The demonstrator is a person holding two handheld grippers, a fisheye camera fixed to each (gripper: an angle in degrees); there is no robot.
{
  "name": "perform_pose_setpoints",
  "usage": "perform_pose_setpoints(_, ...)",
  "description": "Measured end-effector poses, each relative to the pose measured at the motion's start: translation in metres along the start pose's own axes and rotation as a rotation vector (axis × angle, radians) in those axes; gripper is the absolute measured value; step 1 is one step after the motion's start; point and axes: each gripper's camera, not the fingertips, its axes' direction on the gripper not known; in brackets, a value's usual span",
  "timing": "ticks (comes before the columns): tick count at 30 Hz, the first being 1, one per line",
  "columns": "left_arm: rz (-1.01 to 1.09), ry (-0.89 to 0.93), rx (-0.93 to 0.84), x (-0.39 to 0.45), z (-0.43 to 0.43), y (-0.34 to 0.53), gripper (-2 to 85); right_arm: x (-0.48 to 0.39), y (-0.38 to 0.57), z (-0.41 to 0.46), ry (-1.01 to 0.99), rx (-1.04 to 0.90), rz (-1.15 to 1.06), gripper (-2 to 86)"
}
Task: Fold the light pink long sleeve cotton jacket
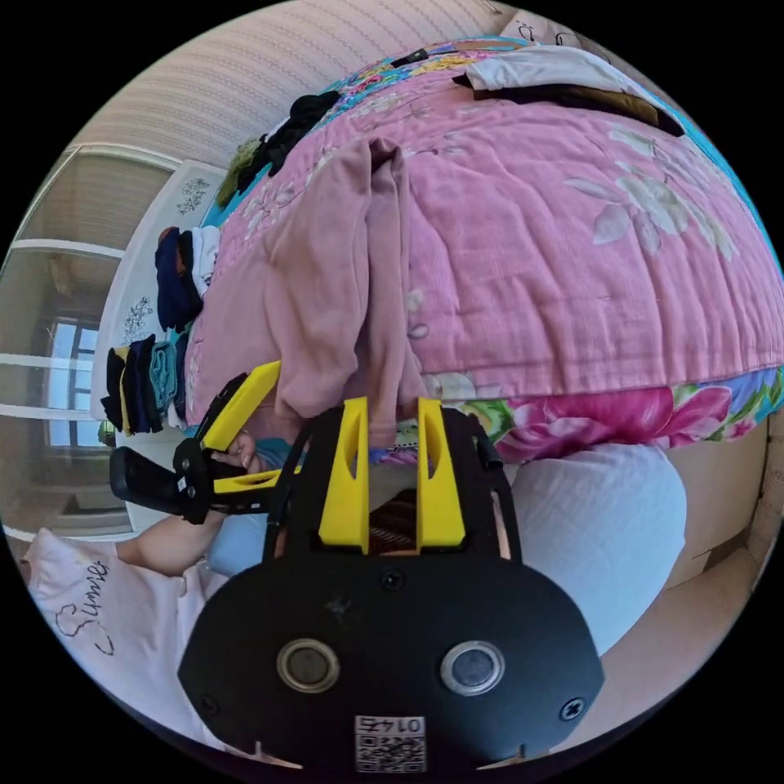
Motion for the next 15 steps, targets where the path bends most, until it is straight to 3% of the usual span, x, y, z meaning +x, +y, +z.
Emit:
perform_pose_setpoints(2,0.018,-0.018,-0.021,0.009,0.007,-0.008,22.9,0.009,-0.001,0.007,-0.108,-0.076,-0.039,3.4)
perform_pose_setpoints(6,0.034,-0.039,-0.076,0.021,0.02,-0.02,20.9,0.011,0.001,-0.009,-0.235,-0.002,-0.129,2.1)
perform_pose_setpoints(9,0.023,-0.156,-0.13,0.029,0.027,-0.025,16.4,0.008,-0.001,-0.027,-0.331,0.047,-0.239,1.7)
perform_pose_setpoints(15,0.03,-0.173,-0.017,0.038,-0.007,-0.033,16.4,0.027,-0.005,-0.039,-0.379,0.054,-0.303,1.7)
